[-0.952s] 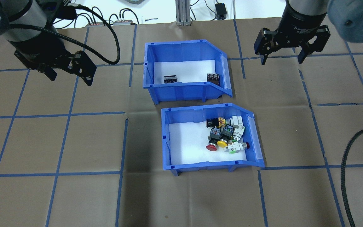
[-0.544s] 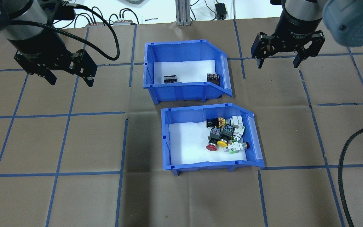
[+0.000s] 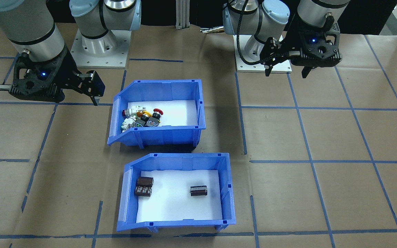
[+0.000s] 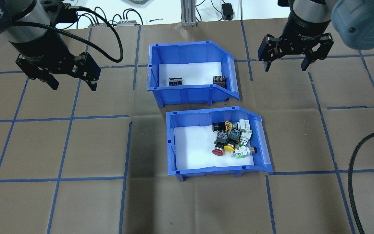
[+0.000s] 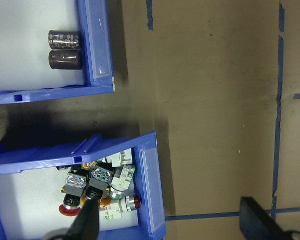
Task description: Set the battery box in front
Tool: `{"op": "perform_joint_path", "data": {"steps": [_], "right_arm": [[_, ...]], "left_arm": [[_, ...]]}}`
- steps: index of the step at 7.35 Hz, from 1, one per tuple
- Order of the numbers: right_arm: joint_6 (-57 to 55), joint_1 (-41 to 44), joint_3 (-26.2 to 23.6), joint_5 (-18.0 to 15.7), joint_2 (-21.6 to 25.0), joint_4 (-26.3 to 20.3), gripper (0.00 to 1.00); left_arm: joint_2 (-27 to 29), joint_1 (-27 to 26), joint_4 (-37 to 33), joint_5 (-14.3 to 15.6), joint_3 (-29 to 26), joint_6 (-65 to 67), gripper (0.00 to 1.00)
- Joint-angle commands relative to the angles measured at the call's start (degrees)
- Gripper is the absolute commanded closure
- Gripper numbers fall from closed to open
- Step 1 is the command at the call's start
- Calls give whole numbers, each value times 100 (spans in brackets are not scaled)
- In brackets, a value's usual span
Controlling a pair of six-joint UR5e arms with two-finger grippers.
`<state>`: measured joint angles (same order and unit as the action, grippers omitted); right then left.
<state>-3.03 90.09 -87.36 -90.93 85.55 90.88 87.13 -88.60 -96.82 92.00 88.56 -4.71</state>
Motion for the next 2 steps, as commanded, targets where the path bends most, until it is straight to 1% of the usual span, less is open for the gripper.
{"op": "perform_joint_path", "data": {"steps": [1,2], "right_arm": [[4,0,0,-13,-3,0,0],[4,0,0,-13,-4,9,0]], "left_arm": [[-38,1,14,11,39,-4,0],[-47,1,14,37,47,-4,0]]}}
